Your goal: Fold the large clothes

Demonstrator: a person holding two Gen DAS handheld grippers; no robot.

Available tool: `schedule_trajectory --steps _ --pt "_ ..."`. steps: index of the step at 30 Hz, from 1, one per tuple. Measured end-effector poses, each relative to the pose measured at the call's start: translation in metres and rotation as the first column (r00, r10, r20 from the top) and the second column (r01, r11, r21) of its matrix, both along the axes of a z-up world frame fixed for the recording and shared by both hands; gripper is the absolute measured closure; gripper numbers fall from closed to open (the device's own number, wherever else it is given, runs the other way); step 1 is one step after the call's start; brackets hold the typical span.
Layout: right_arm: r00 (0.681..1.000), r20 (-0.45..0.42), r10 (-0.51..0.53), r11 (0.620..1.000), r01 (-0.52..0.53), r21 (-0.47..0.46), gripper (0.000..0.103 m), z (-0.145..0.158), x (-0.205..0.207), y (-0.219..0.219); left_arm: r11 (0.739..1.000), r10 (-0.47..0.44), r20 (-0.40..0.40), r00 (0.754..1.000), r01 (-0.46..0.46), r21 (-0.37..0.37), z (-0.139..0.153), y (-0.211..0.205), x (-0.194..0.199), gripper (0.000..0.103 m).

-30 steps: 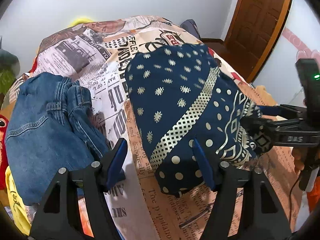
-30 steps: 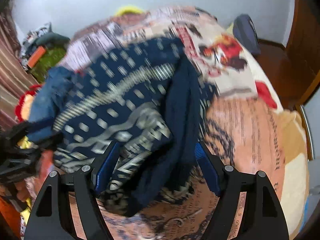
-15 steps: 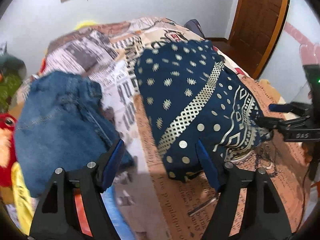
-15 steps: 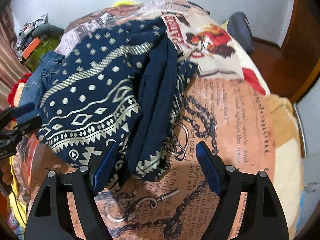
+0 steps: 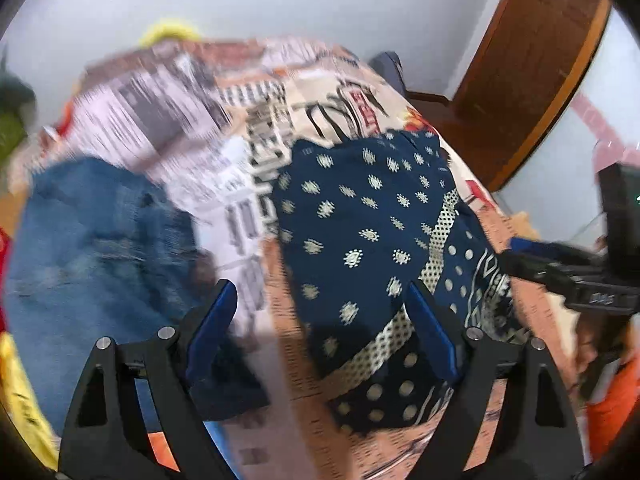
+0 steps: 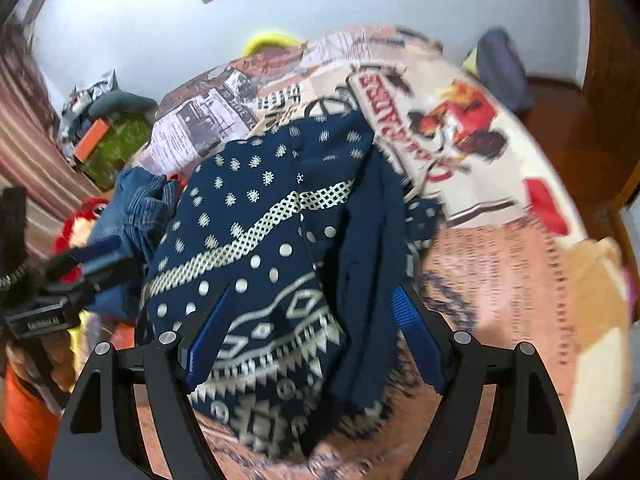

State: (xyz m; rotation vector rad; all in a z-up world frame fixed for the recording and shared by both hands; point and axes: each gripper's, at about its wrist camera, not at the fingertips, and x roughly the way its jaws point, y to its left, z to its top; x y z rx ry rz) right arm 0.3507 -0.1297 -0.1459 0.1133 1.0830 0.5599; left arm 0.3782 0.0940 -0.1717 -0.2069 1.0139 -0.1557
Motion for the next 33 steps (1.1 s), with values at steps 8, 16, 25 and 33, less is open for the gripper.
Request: schedule_trajectory --steps 8,16,25,33 --pt "0.985 -0.175 0.003 0.994 0.017 0.110 0.024 -0.050 0.040 -0.011 0.964 -0.004 -0.125 0.992 -0.029 -0.265 -0.048 0.015 0.032 0.011" --pt "0.979 -0.198 0.056 0.984 -0.020 0.176 0.024 -0.055 0.045 -0.020 0.945 -0.024 -0.158 0.987 -0.029 -0.325 -0.069 0.010 0.050 0.006" --pt "0.989 -0.151 -0.004 0.995 0.019 0.095 0.012 -0.058 0.031 -0.038 0.938 -0.037 -0.180 0.983 -0.028 -0.346 -0.076 0.010 0.049 0.004" --pt "0.956 -0.295 -0.002 0.972 0.071 0.223 0.012 -0.085 0.043 -0.049 0.930 -0.043 -0.184 0.982 -0.028 -0.366 -0.080 0.010 0.042 0.004"
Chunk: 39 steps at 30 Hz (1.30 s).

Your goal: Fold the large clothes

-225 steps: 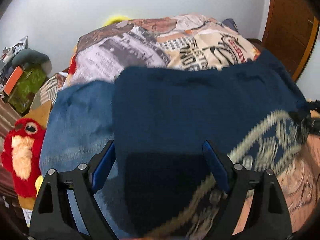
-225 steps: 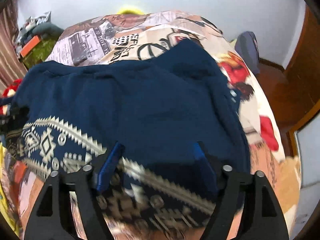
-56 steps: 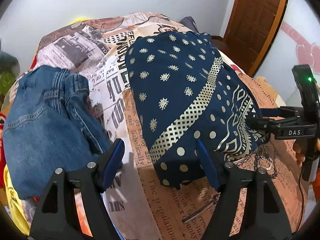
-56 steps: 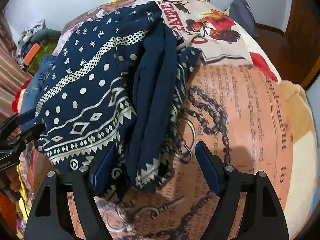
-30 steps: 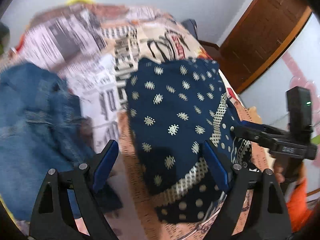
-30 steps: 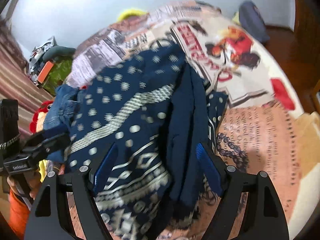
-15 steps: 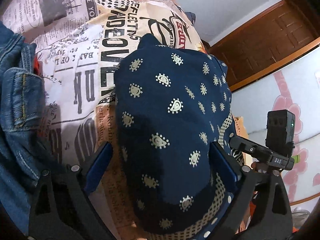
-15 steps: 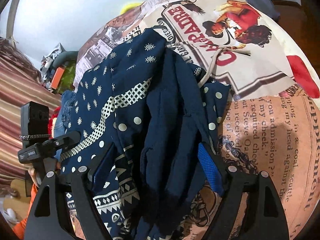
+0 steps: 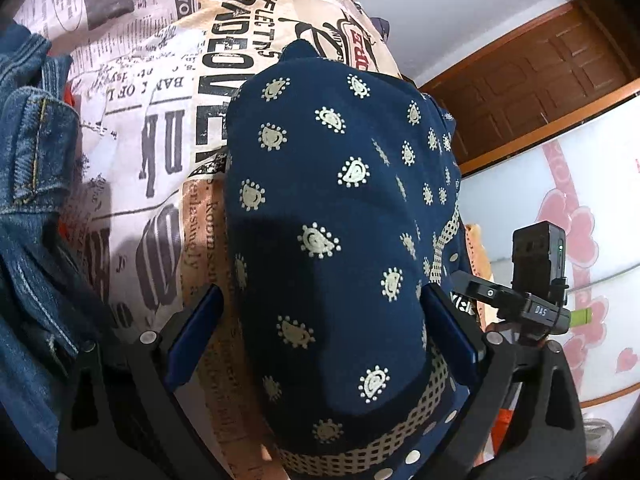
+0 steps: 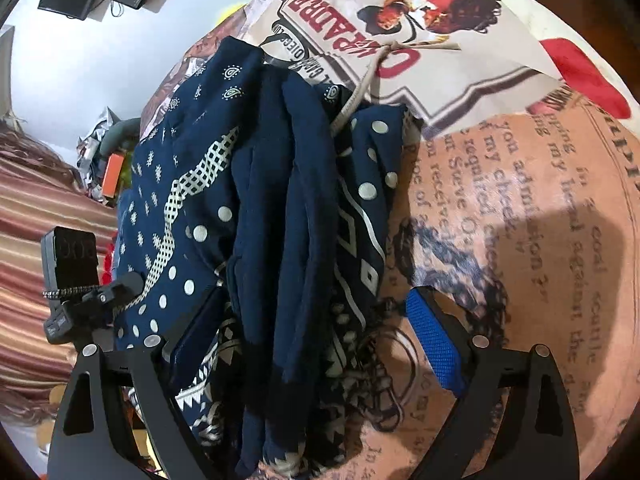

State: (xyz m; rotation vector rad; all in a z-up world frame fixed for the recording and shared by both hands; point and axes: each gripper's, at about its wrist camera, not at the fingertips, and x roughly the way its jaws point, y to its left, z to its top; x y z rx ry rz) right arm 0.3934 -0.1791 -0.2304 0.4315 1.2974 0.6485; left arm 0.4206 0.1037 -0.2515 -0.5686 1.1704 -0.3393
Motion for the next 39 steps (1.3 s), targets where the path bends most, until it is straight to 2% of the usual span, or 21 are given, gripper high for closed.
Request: schedule_trajectory --steps 7,8,9,10,11,12,14,16,20,26,31,35,39 --pt "0.998 0.032 0.048 0.999 -0.049 0.014 0.012 0.007 0.014 0.024 1.000 -0.010 0.014 1.000 0.010 0.013 0.000 -0.005 0.007 0.004" --pt "0.998 0.034 0.049 0.999 -0.049 0.014 0.013 0.008 0.015 0.026 1.000 -0.009 0.023 1.000 0.009 0.020 0.001 -0.006 0.008 0.005" --pt "0.998 0.033 0.049 0.999 -0.049 0.012 0.014 0.009 0.015 0.029 1.000 -0.014 0.034 0.999 0.013 0.027 0.004 -0.008 0.008 0.011" --pt "0.998 0.035 0.049 0.999 -0.049 0.014 0.020 0.010 0.015 0.030 0.999 -0.017 0.039 0.999 0.015 0.042 0.006 -0.010 0.009 0.013" --pt "0.998 0.040 0.054 0.998 -0.054 0.019 0.030 0.011 0.014 0.031 0.998 -0.017 0.045 0.999 0.014 0.060 0.008 -0.012 0.010 0.014" --pt "0.998 0.042 0.054 0.998 -0.055 0.026 0.033 0.012 0.011 0.032 0.998 -0.016 0.049 0.999 0.013 0.067 0.009 -0.013 0.010 0.017" --pt "0.997 0.048 0.055 0.998 -0.056 0.028 0.052 0.018 0.010 0.034 0.997 -0.015 0.058 0.998 0.010 0.079 0.014 -0.014 0.008 0.026" --pt "0.996 0.065 0.060 0.998 -0.061 0.017 0.062 0.027 0.007 0.033 0.997 -0.020 0.072 0.997 0.014 0.078 0.022 -0.014 0.006 0.037" --pt "0.992 0.104 0.068 0.998 -0.069 0.003 0.075 0.050 0.002 0.040 0.996 -0.025 0.135 0.990 0.012 0.093 0.052 -0.011 -0.002 0.047" --pt "0.972 0.220 0.085 0.996 -0.088 0.002 0.076 0.108 -0.014 0.061 0.992 -0.007 0.288 0.958 -0.030 0.126 0.121 0.010 -0.032 0.049" --pt "0.946 0.305 0.110 0.992 -0.125 0.030 0.076 0.154 -0.029 0.093 0.986 0.034 0.371 0.928 -0.093 0.142 0.171 0.047 -0.060 0.049" --pt "0.923 0.355 0.147 0.985 -0.170 0.035 0.076 0.177 -0.042 0.133 0.977 0.080 0.408 0.910 -0.153 0.150 0.192 0.085 -0.085 0.049" --pt "0.912 0.361 0.193 0.974 -0.222 0.040 0.076 0.177 -0.046 0.181 0.963 0.135 0.410 0.902 -0.217 0.162 0.194 0.127 -0.106 0.049"
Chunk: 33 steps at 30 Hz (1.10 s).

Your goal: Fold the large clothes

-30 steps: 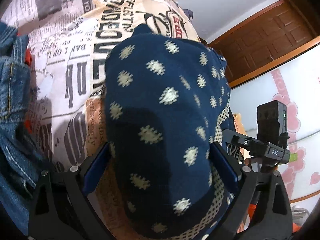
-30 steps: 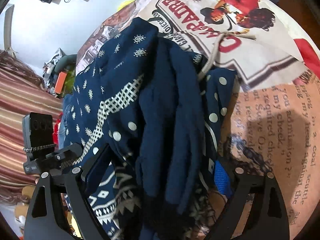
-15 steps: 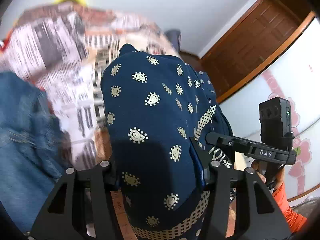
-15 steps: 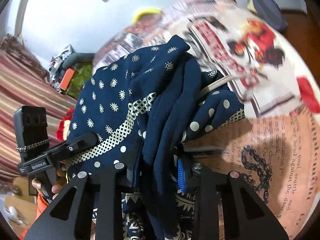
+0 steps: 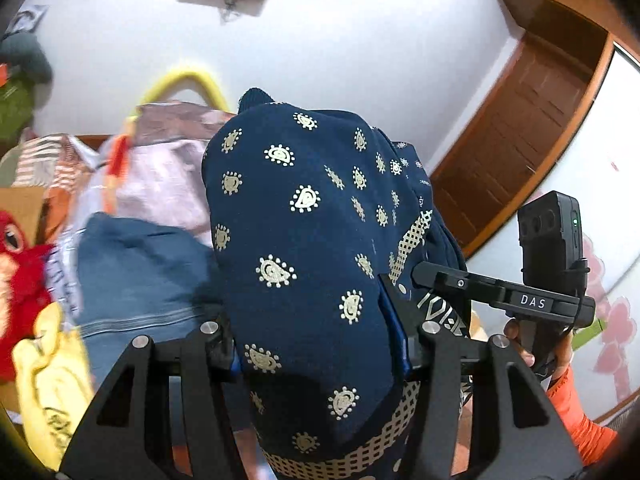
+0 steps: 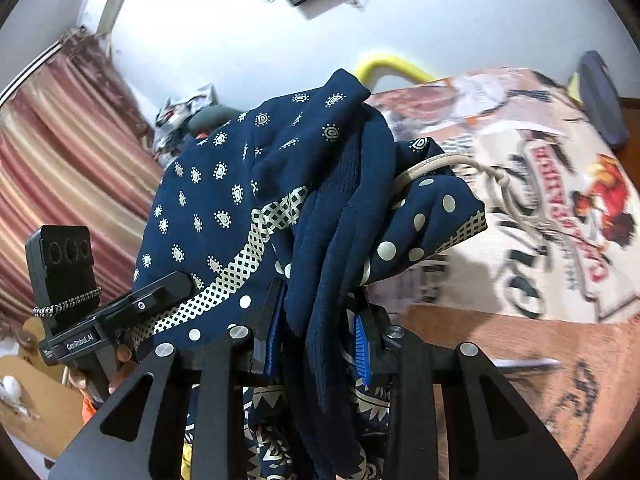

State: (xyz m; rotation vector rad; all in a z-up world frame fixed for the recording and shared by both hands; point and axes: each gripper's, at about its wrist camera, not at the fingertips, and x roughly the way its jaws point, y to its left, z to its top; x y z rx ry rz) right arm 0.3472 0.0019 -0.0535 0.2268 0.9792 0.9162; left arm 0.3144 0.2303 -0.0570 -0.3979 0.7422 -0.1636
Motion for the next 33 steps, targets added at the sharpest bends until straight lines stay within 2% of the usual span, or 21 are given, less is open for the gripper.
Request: schedule_trajectory --steps 7,11,16,19,21,24,26,31,33 --pt "0.996 -0.040 0.081 0.996 -0.083 -0.039 0.076 -0.035 0.007 0.079 0.994 0.108 -0.072 0.992 -0.108 -0.004 -0.029 0.068 -0.011 0.049" --pt "0.991 -0.083 0.103 0.992 -0.109 -0.067 0.076 -0.064 0.022 0.116 0.988 0.151 -0.121 0.981 -0.154 -0.014 -0.060 0.099 -0.003 0.049" --pt "0.985 -0.136 0.109 0.987 -0.124 -0.106 0.076 -0.102 0.036 0.142 0.977 0.192 -0.200 0.961 -0.206 -0.052 -0.118 0.134 0.006 0.047" --pt "0.984 -0.140 0.111 0.987 -0.125 -0.097 0.074 -0.111 0.039 0.145 0.969 0.210 -0.188 0.959 -0.230 -0.094 -0.136 0.150 0.003 0.041" --pt "0.985 -0.135 0.112 0.987 -0.126 -0.097 0.067 -0.111 0.037 0.143 0.968 0.209 -0.182 0.961 -0.229 -0.099 -0.136 0.151 0.001 0.039" --pt "0.990 -0.102 0.103 0.983 -0.116 -0.141 0.062 -0.106 0.027 0.139 0.974 0.217 -0.180 0.960 -0.225 -0.026 -0.126 0.140 -0.003 0.038" --pt "0.994 -0.065 0.089 0.977 -0.100 -0.189 0.052 -0.101 0.021 0.140 0.973 0.229 -0.180 0.956 -0.230 0.019 -0.122 0.134 -0.007 0.035" --pt "0.996 -0.019 0.083 0.964 -0.086 -0.251 0.039 -0.090 0.006 0.134 0.968 0.250 -0.157 0.955 -0.240 0.079 -0.106 0.118 -0.030 0.019" --pt "0.996 -0.016 0.087 0.955 -0.088 -0.282 0.037 -0.092 0.001 0.134 0.968 0.239 -0.151 0.959 -0.221 0.122 -0.101 0.107 -0.041 0.016"
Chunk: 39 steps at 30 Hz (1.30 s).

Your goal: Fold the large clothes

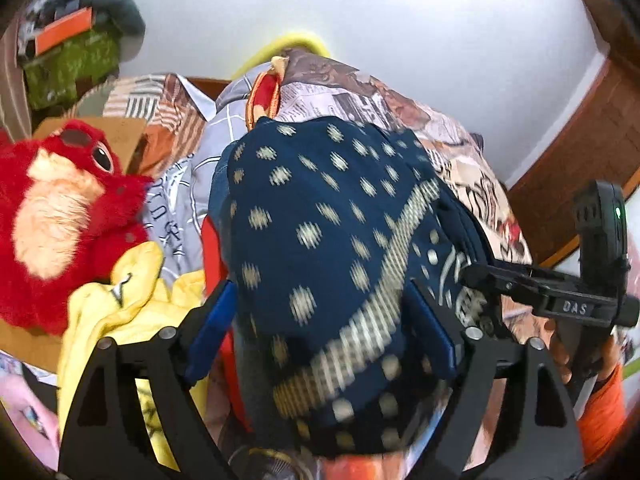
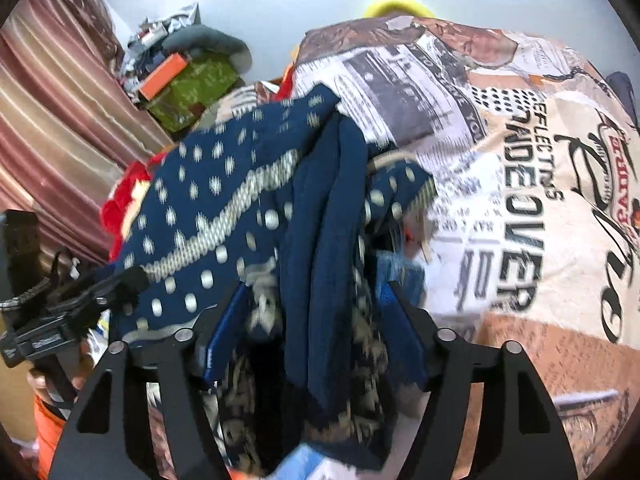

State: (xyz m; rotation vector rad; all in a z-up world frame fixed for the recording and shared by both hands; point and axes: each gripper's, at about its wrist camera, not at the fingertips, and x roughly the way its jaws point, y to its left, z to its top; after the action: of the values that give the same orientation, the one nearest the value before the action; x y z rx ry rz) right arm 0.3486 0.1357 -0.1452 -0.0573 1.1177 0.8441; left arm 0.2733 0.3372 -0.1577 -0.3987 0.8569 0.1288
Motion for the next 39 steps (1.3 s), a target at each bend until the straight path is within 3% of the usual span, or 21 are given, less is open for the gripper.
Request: schedule_trajectory --steps 6,13,16,22,28,32,39 --pt "0.995 0.090 0.046 0.994 -0.036 -0.108 0.035 -0.009 -0.029 -0.011 0.982 -0.033 -0.027 0.999 0.037 0.187 -0.001 -0.037 -0.035 0.011" --pt "0.989 0.146 0.007 0.995 0.008 -0.104 0.035 0.010 -0.053 -0.037 0.960 -0.022 -0.061 0.998 0.038 0.277 0.003 -0.060 -0.060 0.012" --pt "0.982 0.191 0.003 0.996 0.013 -0.083 0.035 0.032 -0.065 -0.048 0.955 -0.010 -0.030 0.999 0.018 0.297 0.020 -0.069 -0.072 0.012" --pt "0.936 0.351 -0.013 1.000 0.017 -0.010 0.035 0.089 -0.101 -0.068 0.937 0.008 0.127 0.992 -0.051 0.345 0.085 -0.090 -0.107 0.012" --pt "0.856 0.511 -0.074 0.991 0.005 0.134 0.035 0.160 -0.152 -0.097 0.921 0.006 0.344 0.939 -0.139 0.363 0.158 -0.122 -0.161 0.012" --pt "0.807 0.574 -0.137 0.968 -0.014 0.252 0.035 0.195 -0.188 -0.119 0.918 -0.007 0.481 0.877 -0.186 0.351 0.197 -0.147 -0.203 0.012" --pt "0.728 0.648 -0.224 0.929 -0.041 0.367 0.035 0.222 -0.245 -0.148 0.885 -0.039 0.615 0.788 -0.259 0.387 0.224 -0.193 -0.258 0.012"
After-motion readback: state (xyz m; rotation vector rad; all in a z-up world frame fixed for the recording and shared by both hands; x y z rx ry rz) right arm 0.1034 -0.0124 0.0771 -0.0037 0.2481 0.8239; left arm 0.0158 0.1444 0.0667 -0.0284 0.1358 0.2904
